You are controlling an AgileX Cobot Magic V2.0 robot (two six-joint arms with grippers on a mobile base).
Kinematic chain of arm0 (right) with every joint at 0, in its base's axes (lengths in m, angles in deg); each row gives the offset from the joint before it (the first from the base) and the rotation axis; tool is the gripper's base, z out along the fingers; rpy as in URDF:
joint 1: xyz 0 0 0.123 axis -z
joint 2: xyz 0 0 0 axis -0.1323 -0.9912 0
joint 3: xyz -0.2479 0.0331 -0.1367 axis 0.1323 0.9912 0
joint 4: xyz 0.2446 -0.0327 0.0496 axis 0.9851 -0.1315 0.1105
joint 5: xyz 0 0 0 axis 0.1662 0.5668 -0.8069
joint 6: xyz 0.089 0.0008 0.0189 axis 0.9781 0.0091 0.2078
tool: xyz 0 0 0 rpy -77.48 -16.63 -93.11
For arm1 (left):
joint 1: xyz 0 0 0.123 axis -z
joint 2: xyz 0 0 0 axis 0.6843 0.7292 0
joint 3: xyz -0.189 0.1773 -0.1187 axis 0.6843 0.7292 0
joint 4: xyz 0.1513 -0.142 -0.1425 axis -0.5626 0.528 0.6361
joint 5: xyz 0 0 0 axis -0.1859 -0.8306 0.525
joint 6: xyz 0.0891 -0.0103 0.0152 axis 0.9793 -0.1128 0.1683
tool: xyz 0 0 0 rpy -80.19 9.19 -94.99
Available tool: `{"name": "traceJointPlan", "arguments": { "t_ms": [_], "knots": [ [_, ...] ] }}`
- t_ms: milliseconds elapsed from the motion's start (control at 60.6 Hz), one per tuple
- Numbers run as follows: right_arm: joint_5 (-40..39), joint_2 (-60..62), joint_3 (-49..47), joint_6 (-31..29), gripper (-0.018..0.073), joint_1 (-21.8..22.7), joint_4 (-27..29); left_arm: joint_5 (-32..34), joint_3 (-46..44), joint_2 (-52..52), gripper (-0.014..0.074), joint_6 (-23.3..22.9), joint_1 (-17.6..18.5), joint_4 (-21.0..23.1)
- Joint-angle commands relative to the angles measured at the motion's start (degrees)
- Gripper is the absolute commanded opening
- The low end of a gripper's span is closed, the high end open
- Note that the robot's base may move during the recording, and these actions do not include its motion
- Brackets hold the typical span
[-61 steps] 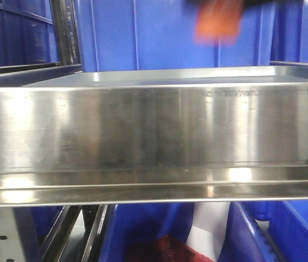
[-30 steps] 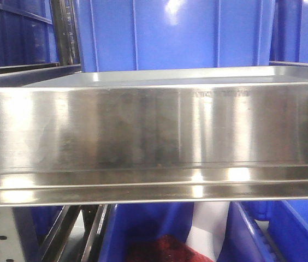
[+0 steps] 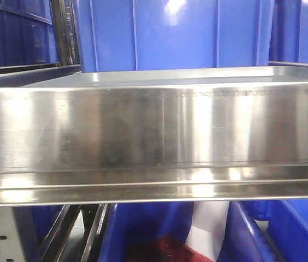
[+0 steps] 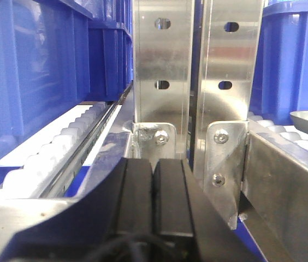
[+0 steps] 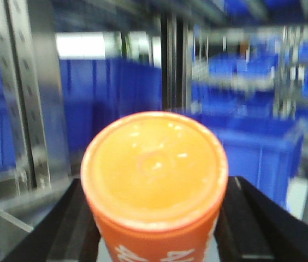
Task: Grab orange capacitor from left shelf to right conveyor
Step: 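Retract the right arm holding the capacitor away from the shelf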
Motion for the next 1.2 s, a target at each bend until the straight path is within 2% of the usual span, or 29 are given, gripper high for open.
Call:
{"name": "traceJointPlan", "arguments": {
  "t_ms": [0, 280, 1188],
  "knots": [
    [-9.21, 2.63, 2.12, -0.43, 0.0052, 0.27, 0.4, 4.75, -0.45, 0.58, -0.0105, 0.0, 0.32, 0.31],
    [-12.51, 4.55, 8.31, -0.38, 0.0052, 0.15, 1.45, 4.75, -0.45, 0.58, -0.0105, 0.0, 0.32, 0.31],
    [-11.37, 4.55, 9.61, -0.38, 0.0052, 0.15, 1.45, 4.75, -0.45, 0.58, -0.0105, 0.0, 0.32, 0.31]
  ]
}}
